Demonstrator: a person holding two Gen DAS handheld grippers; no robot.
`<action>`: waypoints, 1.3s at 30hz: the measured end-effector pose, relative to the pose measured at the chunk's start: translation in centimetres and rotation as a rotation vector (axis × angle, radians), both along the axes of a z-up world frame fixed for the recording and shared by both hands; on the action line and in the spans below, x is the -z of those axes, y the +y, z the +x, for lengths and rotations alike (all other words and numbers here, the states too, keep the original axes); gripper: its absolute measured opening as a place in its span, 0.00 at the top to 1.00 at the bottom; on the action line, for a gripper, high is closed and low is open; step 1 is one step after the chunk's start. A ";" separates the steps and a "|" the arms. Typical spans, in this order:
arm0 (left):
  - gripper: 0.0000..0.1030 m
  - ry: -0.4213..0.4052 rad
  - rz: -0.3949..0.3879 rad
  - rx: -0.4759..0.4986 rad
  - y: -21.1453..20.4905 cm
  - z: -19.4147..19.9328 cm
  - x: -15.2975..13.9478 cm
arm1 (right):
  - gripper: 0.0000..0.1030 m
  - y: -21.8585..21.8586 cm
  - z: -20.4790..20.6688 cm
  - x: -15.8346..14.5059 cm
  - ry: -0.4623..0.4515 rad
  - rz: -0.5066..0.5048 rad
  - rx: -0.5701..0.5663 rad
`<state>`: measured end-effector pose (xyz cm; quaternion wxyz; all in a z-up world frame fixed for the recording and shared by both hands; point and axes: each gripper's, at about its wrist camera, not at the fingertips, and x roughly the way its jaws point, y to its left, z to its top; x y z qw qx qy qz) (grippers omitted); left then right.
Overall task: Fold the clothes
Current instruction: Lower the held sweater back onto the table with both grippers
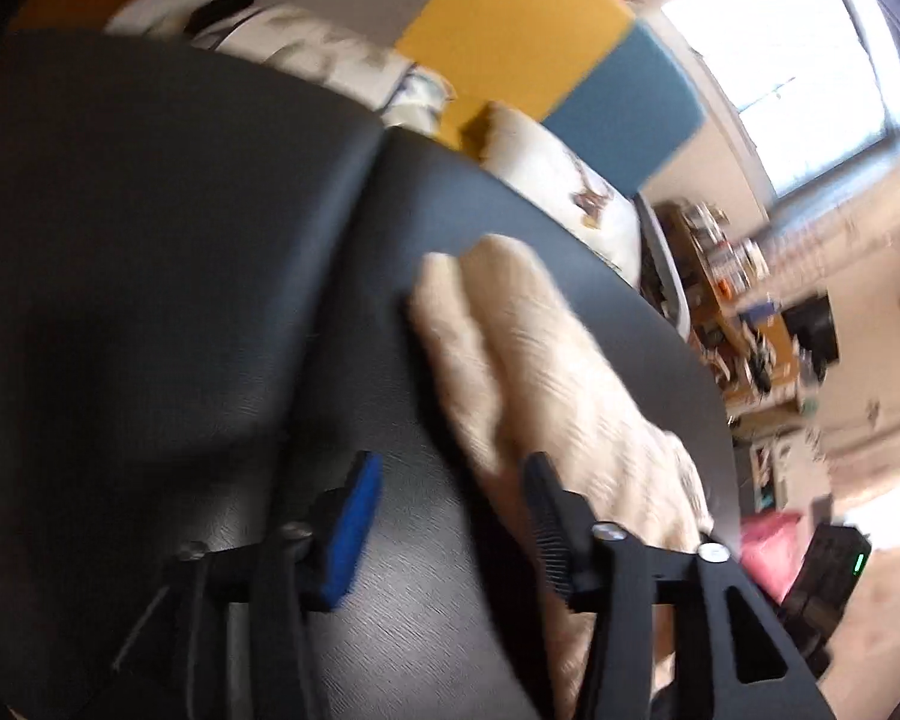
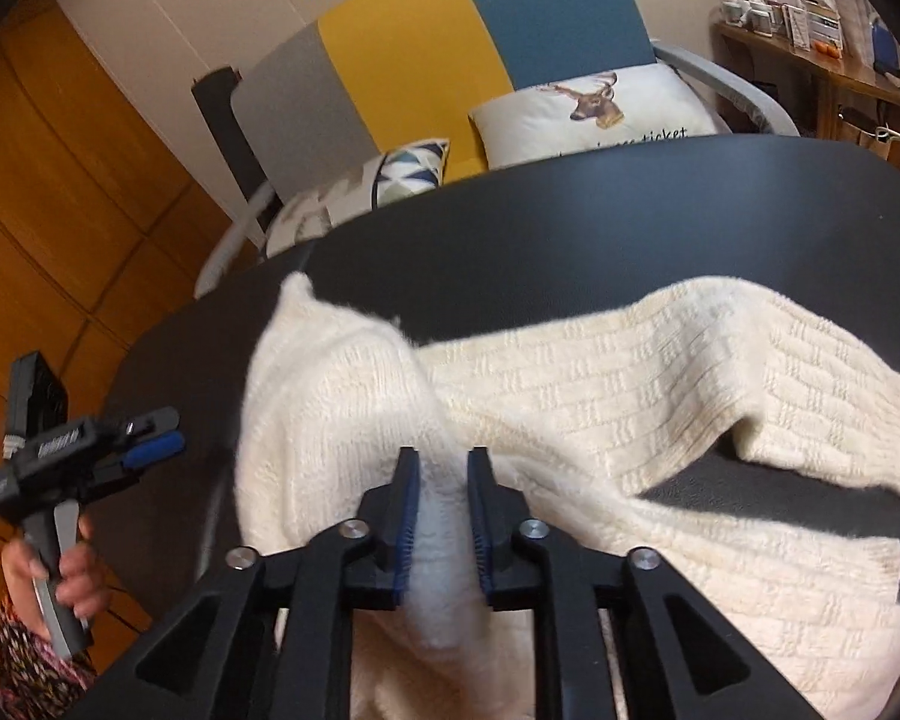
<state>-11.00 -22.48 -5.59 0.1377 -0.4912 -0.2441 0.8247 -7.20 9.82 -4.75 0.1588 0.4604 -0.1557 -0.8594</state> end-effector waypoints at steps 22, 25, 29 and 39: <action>0.22 -0.094 -0.425 0.039 18.3 -0.8 -1.1 | 0.78 0.9 -10.0 -0.8 -0.038 0.213 -0.252; 0.19 -0.089 -0.478 0.047 19.3 -0.7 0.2 | 0.77 -0.2 -10.8 0.2 -0.062 0.278 -0.322; 0.15 -0.121 -0.454 0.025 18.9 -0.9 2.4 | 0.76 -1.4 -11.5 1.2 -0.074 0.347 -0.392; 0.11 -0.163 -0.385 0.008 17.5 -0.6 2.2 | 0.71 -3.6 -13.2 5.0 -0.137 0.423 -0.583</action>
